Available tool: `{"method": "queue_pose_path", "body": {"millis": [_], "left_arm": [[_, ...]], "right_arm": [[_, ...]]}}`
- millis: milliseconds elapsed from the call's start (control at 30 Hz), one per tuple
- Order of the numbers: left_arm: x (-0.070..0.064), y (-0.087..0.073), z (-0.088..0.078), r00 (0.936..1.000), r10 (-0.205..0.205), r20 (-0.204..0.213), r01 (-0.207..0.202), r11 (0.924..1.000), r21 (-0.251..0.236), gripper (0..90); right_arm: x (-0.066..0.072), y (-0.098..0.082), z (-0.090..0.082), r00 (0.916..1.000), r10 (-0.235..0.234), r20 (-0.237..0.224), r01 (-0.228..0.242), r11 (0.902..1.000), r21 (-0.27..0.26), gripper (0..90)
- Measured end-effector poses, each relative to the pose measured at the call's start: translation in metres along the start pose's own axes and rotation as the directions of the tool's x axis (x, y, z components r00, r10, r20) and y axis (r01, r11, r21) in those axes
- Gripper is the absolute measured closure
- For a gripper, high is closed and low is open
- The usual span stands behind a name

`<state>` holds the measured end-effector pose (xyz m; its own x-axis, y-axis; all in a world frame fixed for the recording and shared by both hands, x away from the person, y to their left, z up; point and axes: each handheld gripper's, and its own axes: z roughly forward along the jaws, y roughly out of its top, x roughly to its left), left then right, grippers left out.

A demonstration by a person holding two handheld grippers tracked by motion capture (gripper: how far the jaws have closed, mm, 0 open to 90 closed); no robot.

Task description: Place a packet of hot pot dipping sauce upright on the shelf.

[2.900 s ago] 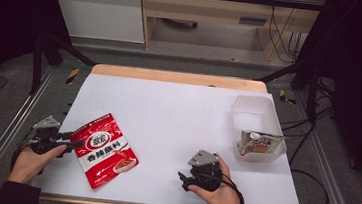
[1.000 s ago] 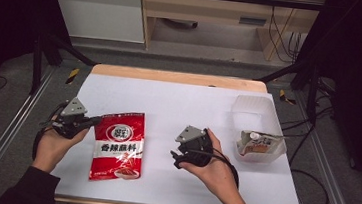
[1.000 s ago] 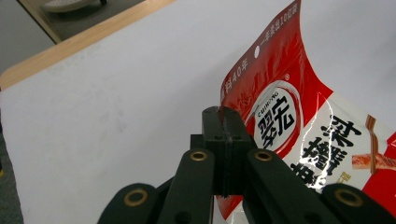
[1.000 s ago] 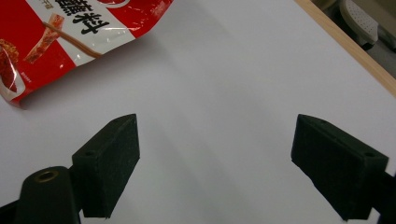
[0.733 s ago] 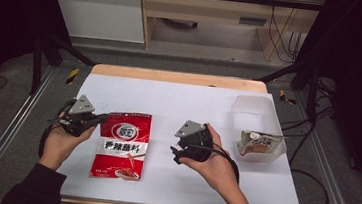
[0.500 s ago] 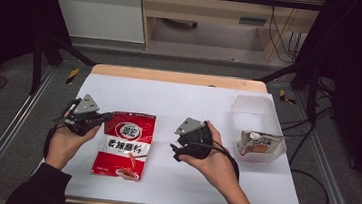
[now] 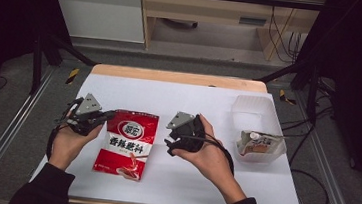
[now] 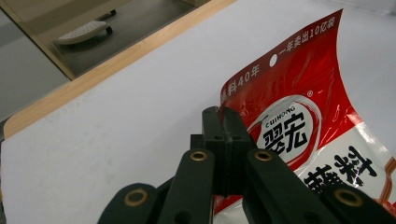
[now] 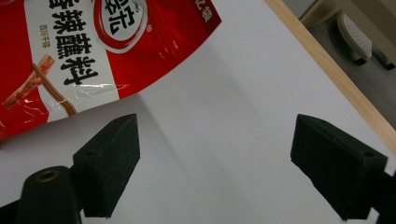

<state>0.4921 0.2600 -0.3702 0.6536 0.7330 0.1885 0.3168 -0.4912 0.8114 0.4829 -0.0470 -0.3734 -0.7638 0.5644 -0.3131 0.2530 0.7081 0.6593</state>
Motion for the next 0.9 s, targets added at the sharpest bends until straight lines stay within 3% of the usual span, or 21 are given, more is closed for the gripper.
{"method": "queue_pose_path", "body": {"millis": [100, 300, 500, 667, 900], "left_arm": [[-0.002, 0.003, -0.001, 0.9996, 0.026, -0.005, -0.026, 0.9996, -0.007, 90.0], [-0.004, 0.009, -0.004, 0.9994, 0.035, -0.003, -0.035, 0.9993, -0.016, 90.0], [-0.006, 0.015, -0.007, 0.9991, 0.043, -0.003, -0.043, 0.9986, -0.032, 90.0], [-0.009, 0.020, -0.010, 0.9991, 0.041, 0.005, -0.041, 0.9983, -0.040, 90.0], [-0.014, 0.030, -0.011, 0.9987, 0.052, 0.006, -0.051, 0.9971, -0.056, 90.0]], "right_arm": [[0.000, 0.008, 0.003, 0.9996, -0.017, -0.024, 0.017, 0.9998, 0.002, 20.0], [-0.001, 0.021, 0.011, 0.9953, -0.027, -0.093, 0.029, 0.9993, 0.021, 24.4], [-0.009, 0.033, 0.017, 0.9913, -0.026, -0.129, 0.032, 0.9985, 0.045, 30.4], [-0.016, 0.042, 0.017, 0.9791, -0.018, -0.202, 0.026, 0.9989, 0.039, 33.6], [-0.022, 0.051, 0.013, 0.9683, -0.012, -0.250, 0.024, 0.9986, 0.046, 35.8]]}}
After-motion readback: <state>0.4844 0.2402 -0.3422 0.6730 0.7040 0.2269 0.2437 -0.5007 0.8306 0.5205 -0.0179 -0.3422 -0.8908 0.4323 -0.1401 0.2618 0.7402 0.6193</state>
